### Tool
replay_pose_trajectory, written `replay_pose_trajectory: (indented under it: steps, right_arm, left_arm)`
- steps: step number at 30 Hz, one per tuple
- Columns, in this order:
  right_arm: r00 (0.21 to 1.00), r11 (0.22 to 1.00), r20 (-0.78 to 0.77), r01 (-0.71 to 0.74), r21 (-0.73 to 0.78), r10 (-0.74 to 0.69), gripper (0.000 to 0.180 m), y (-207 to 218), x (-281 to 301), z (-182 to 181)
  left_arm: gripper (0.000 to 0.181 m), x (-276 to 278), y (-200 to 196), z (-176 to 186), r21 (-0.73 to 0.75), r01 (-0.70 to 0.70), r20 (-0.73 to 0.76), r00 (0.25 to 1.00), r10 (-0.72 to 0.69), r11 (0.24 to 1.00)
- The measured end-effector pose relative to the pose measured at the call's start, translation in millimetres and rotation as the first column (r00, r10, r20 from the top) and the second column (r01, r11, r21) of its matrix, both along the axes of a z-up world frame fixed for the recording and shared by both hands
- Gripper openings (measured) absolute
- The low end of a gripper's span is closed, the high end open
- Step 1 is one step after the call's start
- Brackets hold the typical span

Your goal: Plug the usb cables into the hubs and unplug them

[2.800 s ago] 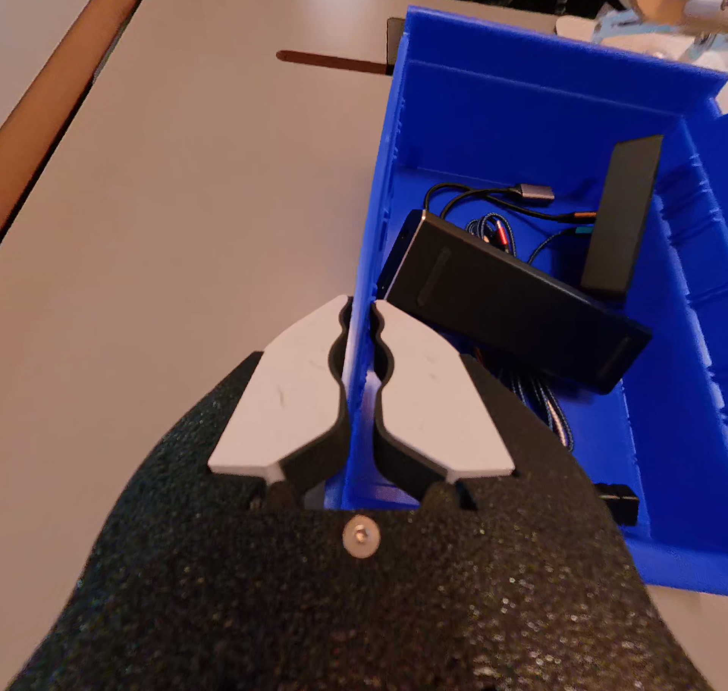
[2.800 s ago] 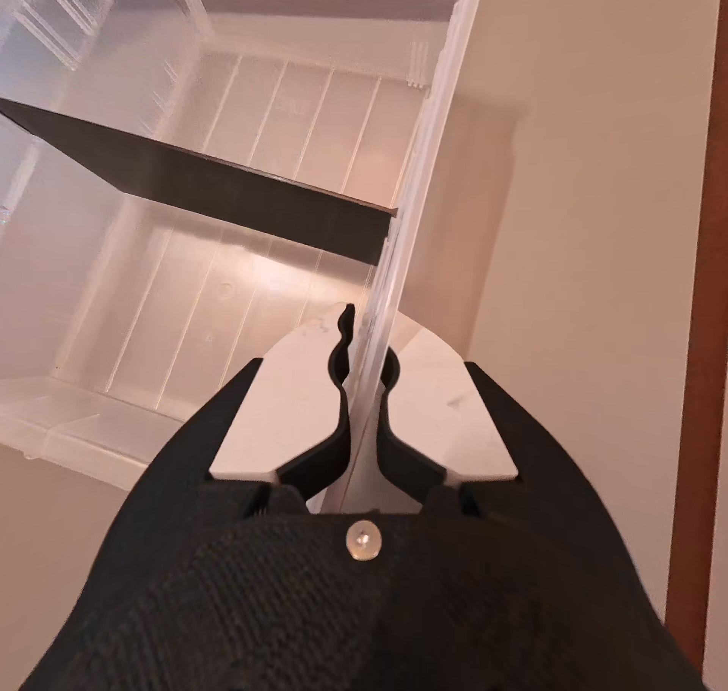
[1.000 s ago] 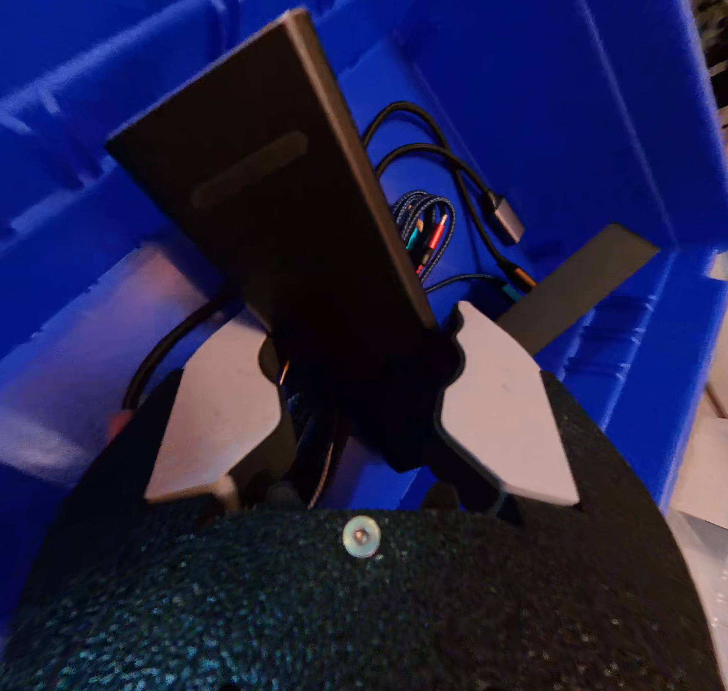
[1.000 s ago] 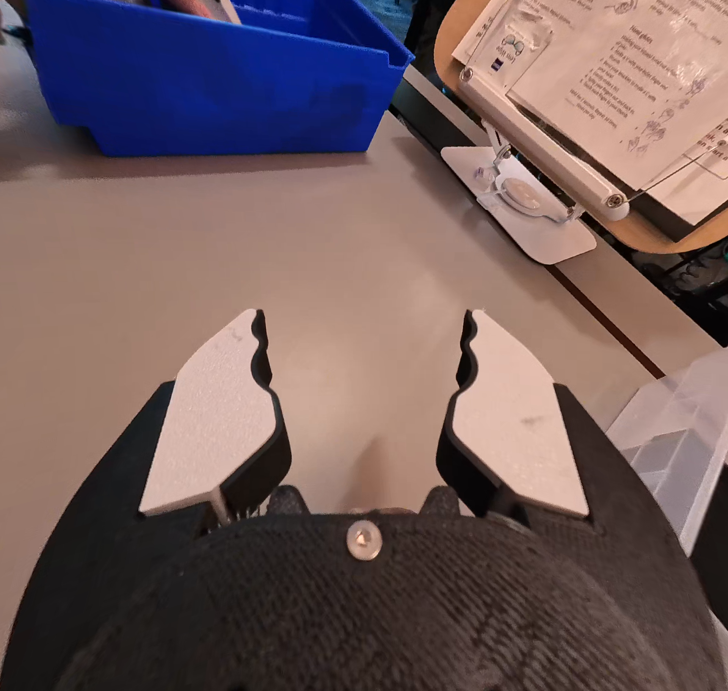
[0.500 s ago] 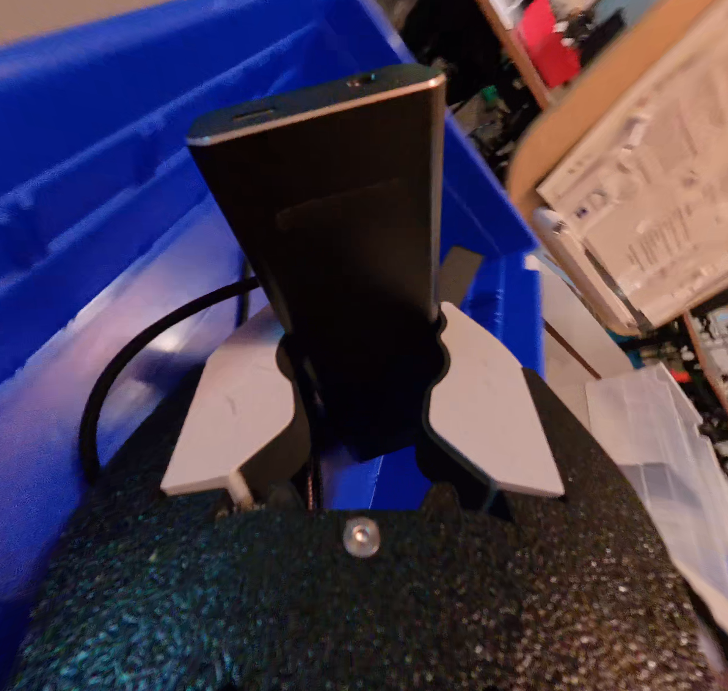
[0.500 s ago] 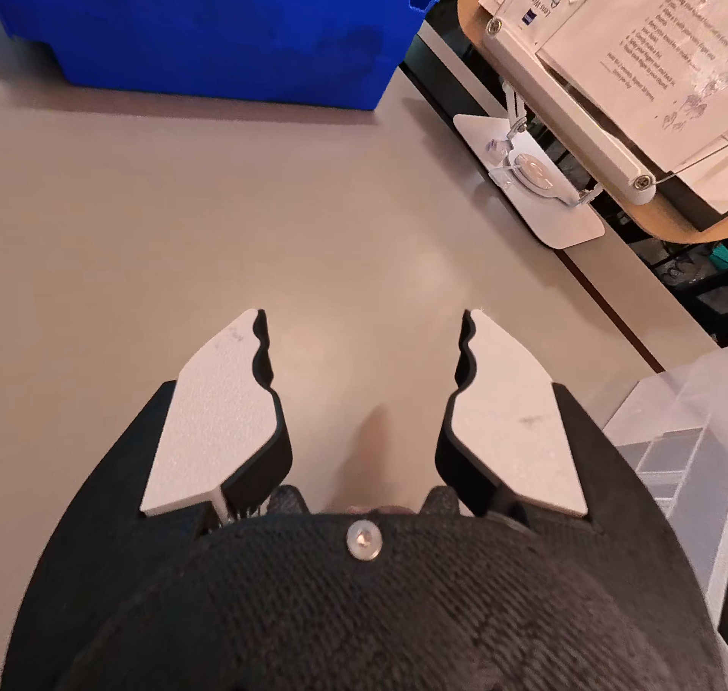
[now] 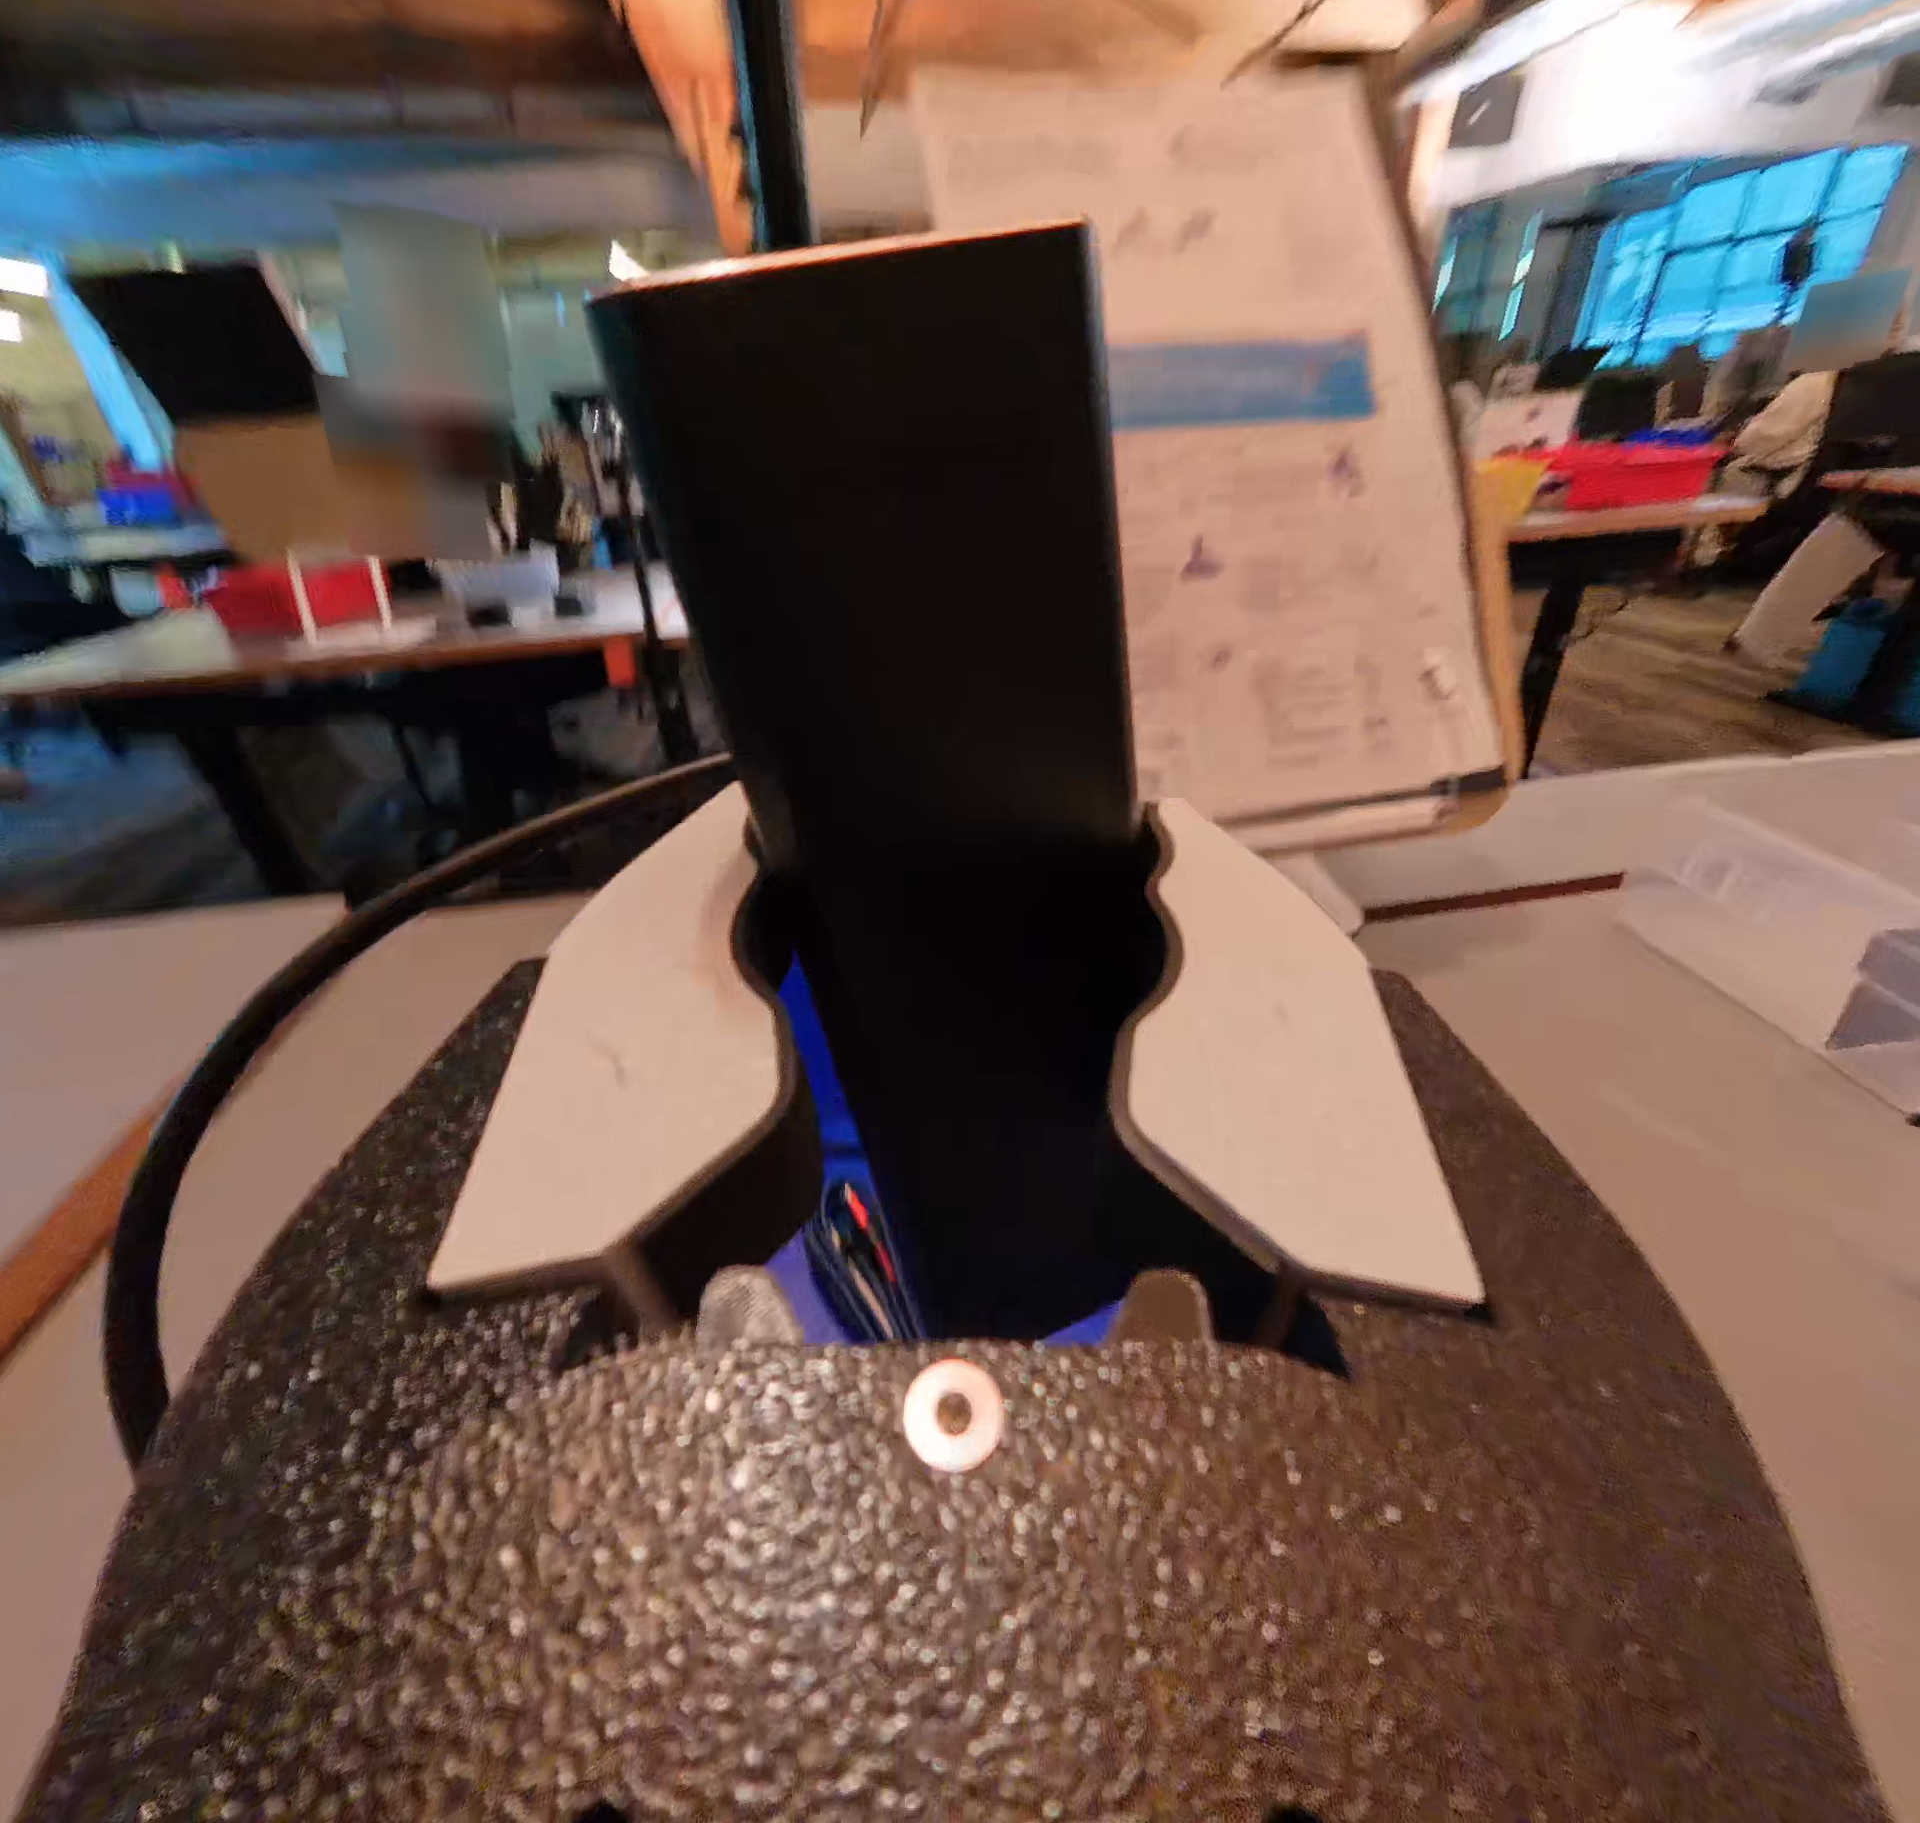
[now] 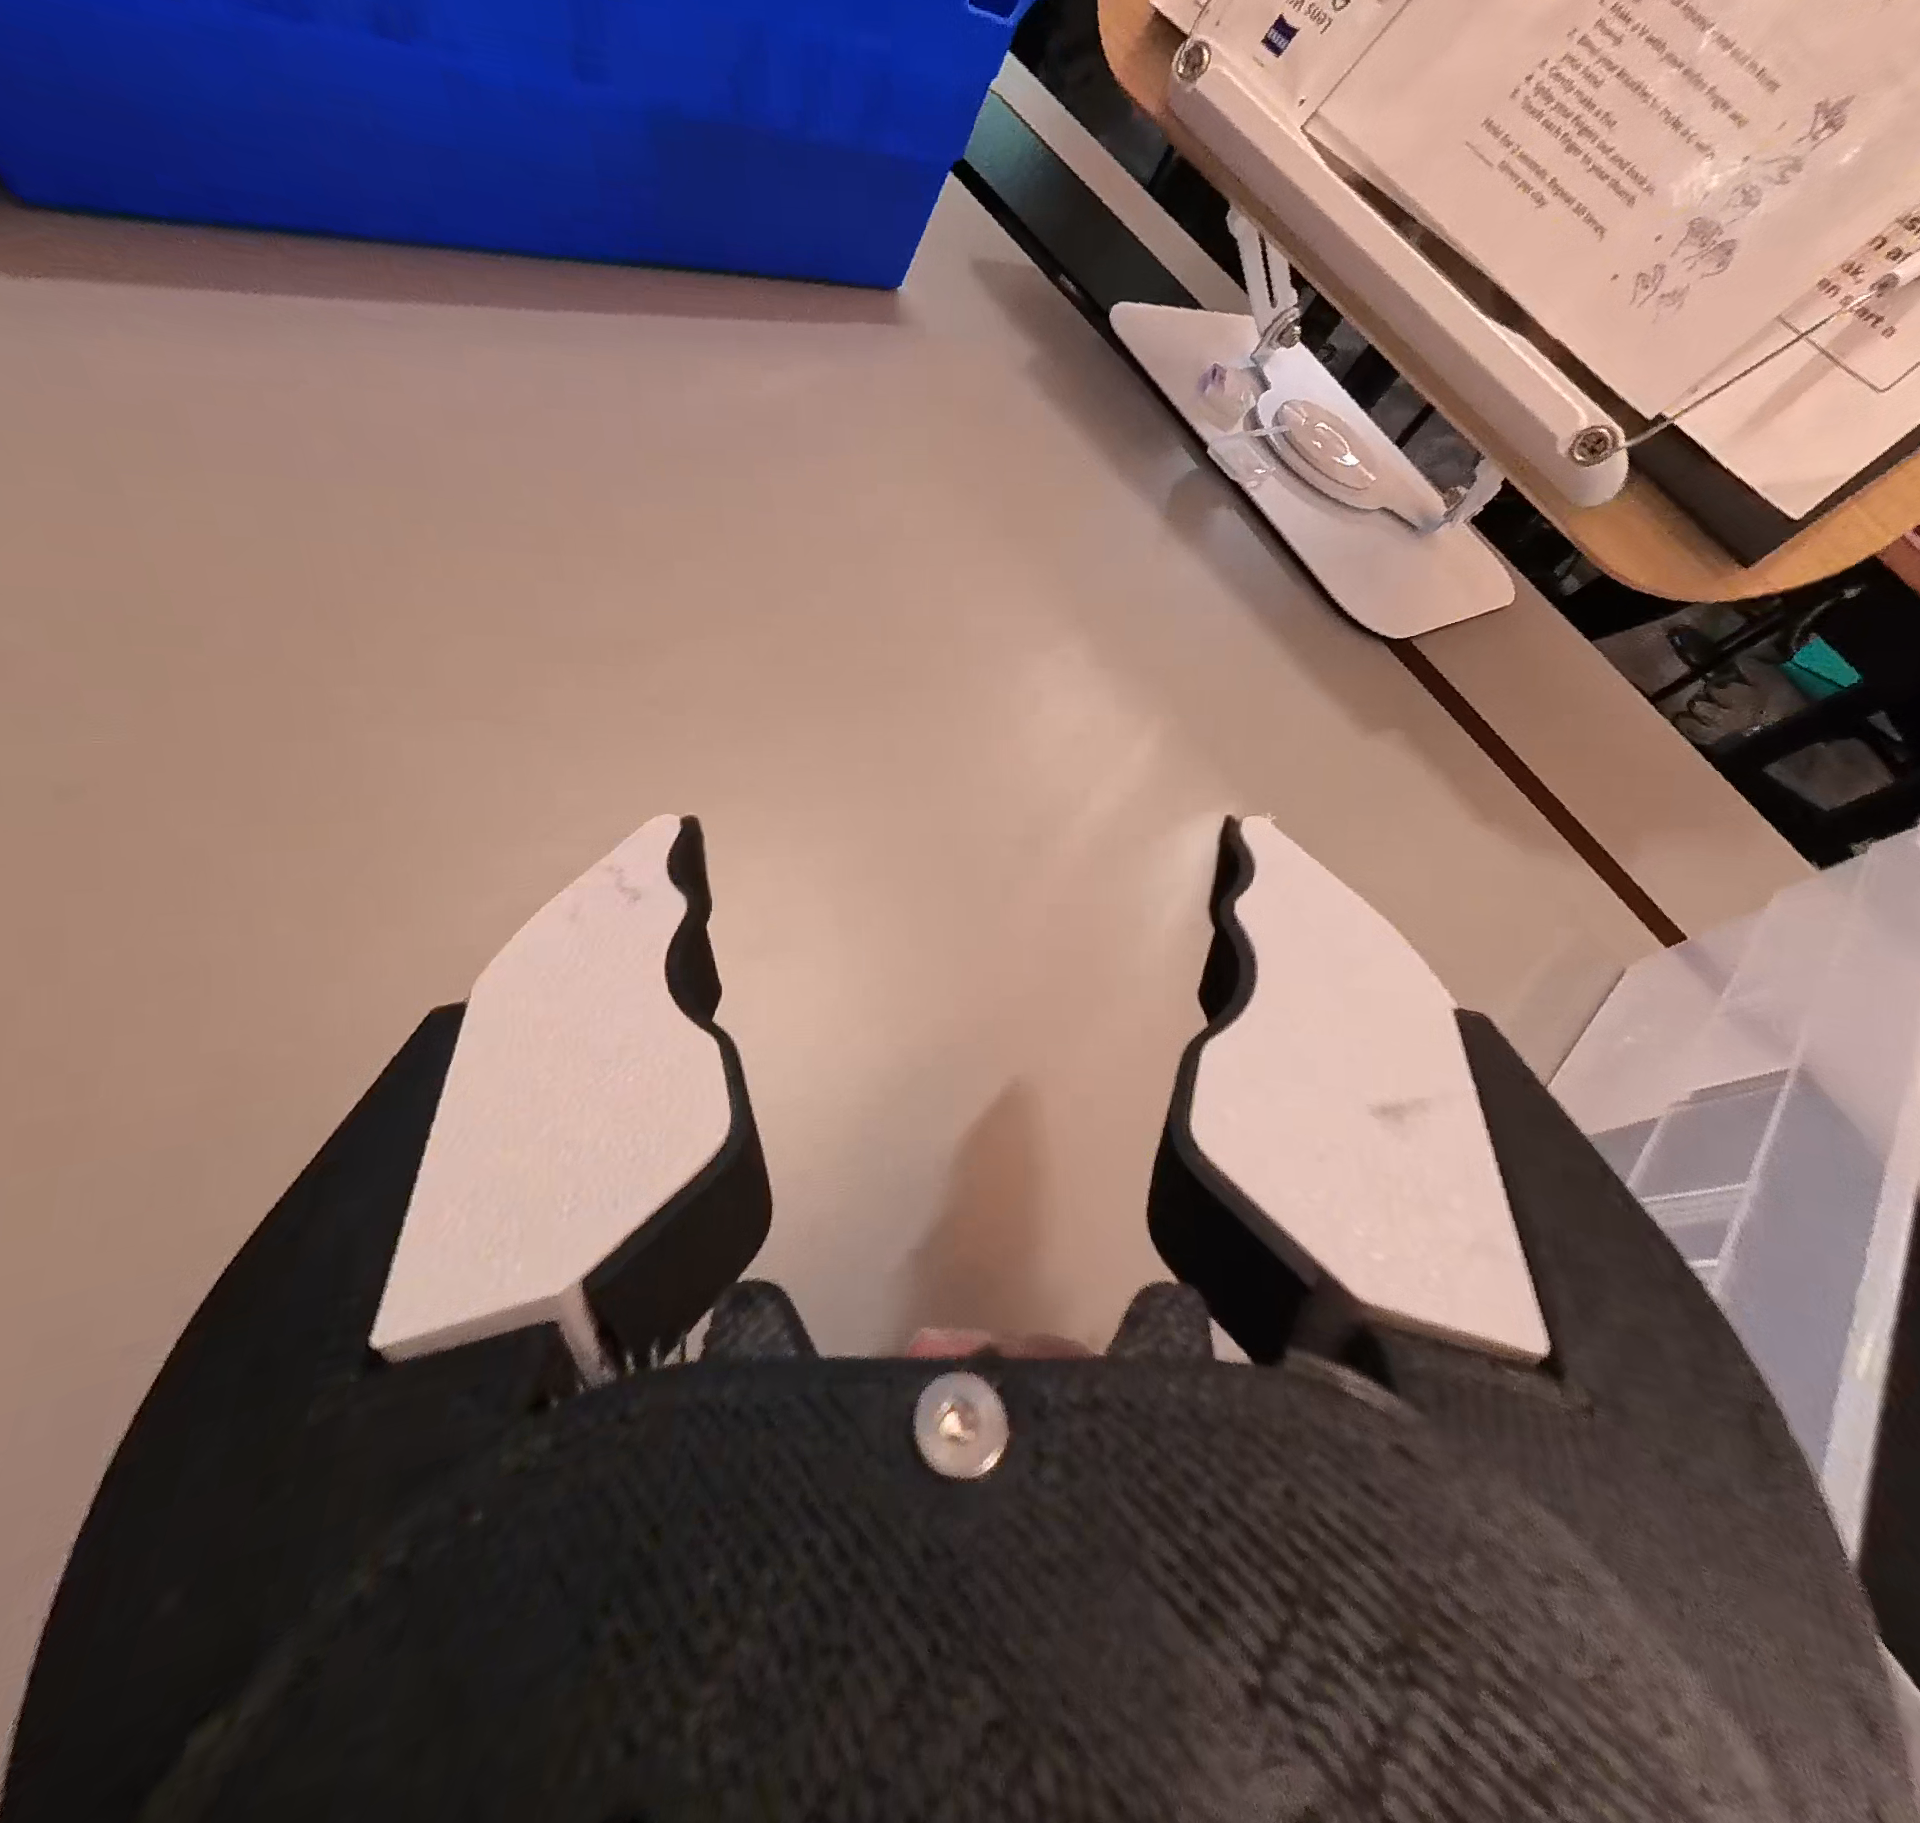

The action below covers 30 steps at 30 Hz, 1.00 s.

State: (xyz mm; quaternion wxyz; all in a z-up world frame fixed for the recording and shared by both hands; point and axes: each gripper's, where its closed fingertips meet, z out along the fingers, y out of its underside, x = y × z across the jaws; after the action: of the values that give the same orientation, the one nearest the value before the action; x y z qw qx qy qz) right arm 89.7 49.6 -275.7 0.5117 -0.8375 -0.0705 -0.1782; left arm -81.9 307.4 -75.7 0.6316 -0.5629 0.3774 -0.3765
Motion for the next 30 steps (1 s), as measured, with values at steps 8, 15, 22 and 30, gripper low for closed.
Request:
replay_pose_trajectory:
  steps: [8, 15, 22, 30]
  right_arm:
    - [0.932, 0.931, -0.144, -0.300, 0.207, 0.332, 0.096, -20.1, -74.4, 86.8]
    - [0.799, 0.724, 0.055, -0.569, 0.391, 0.599, 0.082, -36.7, -155.1, 188.1]
    - [0.858, 0.843, -0.189, -0.387, 0.374, 0.477, 0.065, -6.8, -151.8, 174.6]
    - [0.907, 0.908, -0.138, -0.367, 0.204, 0.397, 0.029, -4.4, -147.3, 143.2]
  left_arm:
    - [0.065, -14.3, -117.5, 36.4, 0.156, 0.528, 0.071, 0.837, -0.542, 0.835]
    - [0.064, 6.5, -229.0, -51.0, 0.207, 0.809, -0.131, 0.580, -0.804, 0.550]
    - [0.065, 46.2, -260.9, -95.0, 0.335, 0.712, -0.258, 0.699, -0.667, 0.617]
    - [0.064, 61.8, -257.1, -121.2, 0.388, 0.625, -0.353, 0.780, -0.517, 0.677]
